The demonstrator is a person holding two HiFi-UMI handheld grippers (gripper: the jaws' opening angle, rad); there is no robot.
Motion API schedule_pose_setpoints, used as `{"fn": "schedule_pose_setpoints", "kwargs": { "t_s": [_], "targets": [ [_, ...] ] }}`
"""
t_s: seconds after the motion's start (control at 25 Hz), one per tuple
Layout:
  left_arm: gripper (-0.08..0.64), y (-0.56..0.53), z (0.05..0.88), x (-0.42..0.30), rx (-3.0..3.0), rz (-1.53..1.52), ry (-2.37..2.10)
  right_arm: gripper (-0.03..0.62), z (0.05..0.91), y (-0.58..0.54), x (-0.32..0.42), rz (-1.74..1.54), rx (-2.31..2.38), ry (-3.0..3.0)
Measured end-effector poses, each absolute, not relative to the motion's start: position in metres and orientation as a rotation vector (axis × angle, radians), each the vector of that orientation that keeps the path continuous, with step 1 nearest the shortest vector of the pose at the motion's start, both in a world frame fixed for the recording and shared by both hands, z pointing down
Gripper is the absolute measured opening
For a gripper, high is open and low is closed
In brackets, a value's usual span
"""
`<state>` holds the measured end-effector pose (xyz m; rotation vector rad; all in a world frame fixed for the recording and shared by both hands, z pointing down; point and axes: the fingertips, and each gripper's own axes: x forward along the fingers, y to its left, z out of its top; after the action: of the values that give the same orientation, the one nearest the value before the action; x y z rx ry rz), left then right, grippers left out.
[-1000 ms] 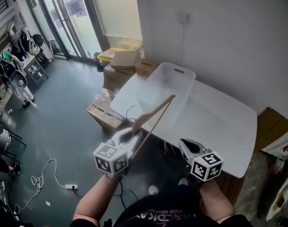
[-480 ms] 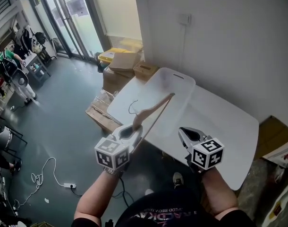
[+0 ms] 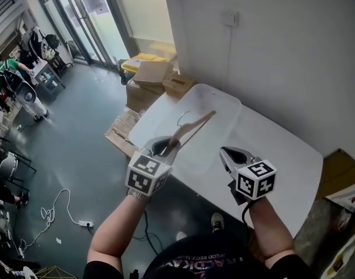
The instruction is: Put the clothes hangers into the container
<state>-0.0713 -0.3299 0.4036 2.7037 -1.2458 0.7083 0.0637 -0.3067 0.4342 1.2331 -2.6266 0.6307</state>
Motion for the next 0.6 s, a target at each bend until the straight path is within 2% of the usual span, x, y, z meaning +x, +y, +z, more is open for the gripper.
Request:
{"fn": "schedule_pose_setpoints", "kwargs": {
  "t_s": [0.6],
  "targets": [
    [0.061,-0.426,0.445,-0.005,2.696,1.121,-1.125,0.003,0.461,-0.379,0.102,0.710,1.189,-2.620]
  ]
}}
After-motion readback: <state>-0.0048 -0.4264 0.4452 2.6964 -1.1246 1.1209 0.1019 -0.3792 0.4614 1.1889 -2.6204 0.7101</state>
